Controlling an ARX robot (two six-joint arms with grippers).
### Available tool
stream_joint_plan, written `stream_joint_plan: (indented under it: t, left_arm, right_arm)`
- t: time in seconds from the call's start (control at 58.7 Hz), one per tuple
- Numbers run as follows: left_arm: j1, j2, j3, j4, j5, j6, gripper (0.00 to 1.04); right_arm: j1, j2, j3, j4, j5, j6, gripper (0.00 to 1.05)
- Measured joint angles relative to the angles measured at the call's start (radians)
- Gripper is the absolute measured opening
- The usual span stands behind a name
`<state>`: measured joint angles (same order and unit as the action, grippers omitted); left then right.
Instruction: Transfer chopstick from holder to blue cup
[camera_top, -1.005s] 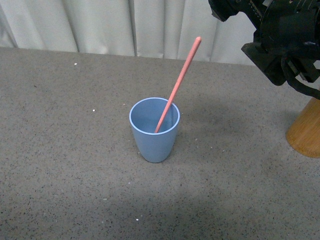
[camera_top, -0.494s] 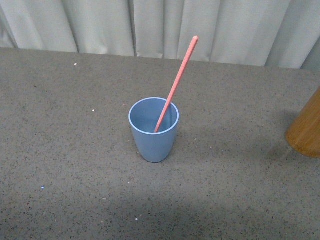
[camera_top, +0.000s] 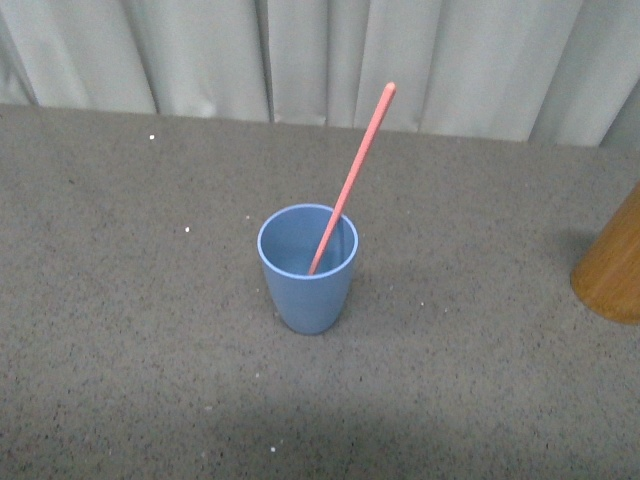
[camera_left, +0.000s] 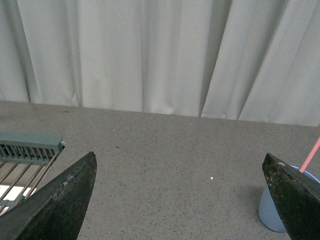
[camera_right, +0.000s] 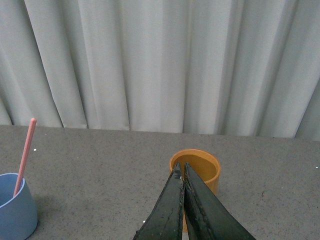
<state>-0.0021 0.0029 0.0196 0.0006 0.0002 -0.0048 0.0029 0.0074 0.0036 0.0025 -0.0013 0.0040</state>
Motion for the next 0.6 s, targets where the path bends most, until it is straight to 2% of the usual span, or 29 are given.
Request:
stream_joint_plan:
  t: [0.477, 0.511, 0.596]
  left_arm:
    - [0.000, 0.000, 0.000, 0.000, 0.000, 0.000, 0.98]
    - [0.000, 0.000, 0.000, 0.000, 0.000, 0.000, 0.98]
    - [0.000, 0.000, 0.000, 0.000, 0.000, 0.000, 0.98]
  right_arm:
    - [0.000, -0.003, 0.000, -0.001, 0.000, 0.000, 0.01]
    - [0.000, -0.003, 0.000, -0.001, 0.000, -0.002, 0.05]
    - [0.000, -0.003, 0.000, -0.001, 0.000, -0.001, 0.26]
